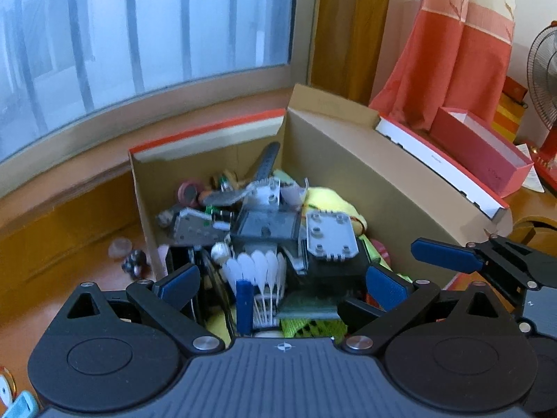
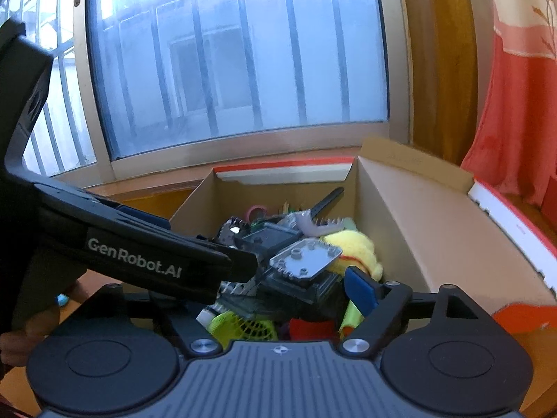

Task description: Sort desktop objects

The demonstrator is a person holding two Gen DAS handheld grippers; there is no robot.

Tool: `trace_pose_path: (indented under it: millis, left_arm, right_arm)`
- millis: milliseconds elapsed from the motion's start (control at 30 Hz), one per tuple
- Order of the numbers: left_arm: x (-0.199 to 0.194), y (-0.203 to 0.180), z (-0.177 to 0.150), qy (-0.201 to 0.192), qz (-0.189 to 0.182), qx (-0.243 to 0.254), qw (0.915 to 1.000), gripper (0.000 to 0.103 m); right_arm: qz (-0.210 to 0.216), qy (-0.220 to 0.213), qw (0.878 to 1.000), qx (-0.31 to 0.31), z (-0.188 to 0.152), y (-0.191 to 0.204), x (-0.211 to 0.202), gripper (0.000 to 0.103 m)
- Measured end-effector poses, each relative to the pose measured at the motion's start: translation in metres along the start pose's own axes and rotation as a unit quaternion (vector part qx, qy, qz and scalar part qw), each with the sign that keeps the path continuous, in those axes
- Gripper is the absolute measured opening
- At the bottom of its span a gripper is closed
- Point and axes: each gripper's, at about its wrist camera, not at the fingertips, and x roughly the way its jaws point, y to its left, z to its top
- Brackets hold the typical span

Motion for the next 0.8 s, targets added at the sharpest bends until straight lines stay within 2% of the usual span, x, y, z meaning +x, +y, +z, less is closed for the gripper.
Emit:
trace_pose_path:
  millis: [167, 367, 600, 800]
  left_arm:
    - [0.0, 0.005, -0.001, 0.034, -0.011, -0.01, 0.9993, 0.103]
    - [-0.008, 0.015, -0.009, 0.033, -0.024, -0.012, 0.9991, 0.103]
    - [-0.015, 0.026, -0.017, 0.044, -0.033, -0.017, 0.9983, 0.103]
    - [-0.016, 0.024, -0.024, 0.058, -0.049, -0.002, 0.9971, 0.103]
  right_arm:
    - [0.004, 0.023, 1.0, 0.006, 0.001, 0.009, -0.007, 0.083]
    - [0.0, 0.053, 0.999, 0.011, 0.008, 0.022, -0.016, 0.087]
    - [-0.003, 0.124, 0.992, 0.035, 0.009, 0.033, -0.021, 0.092]
    - [-0.021, 0.194, 0.979, 0.054, -0.004, 0.04, -0.01, 0.094]
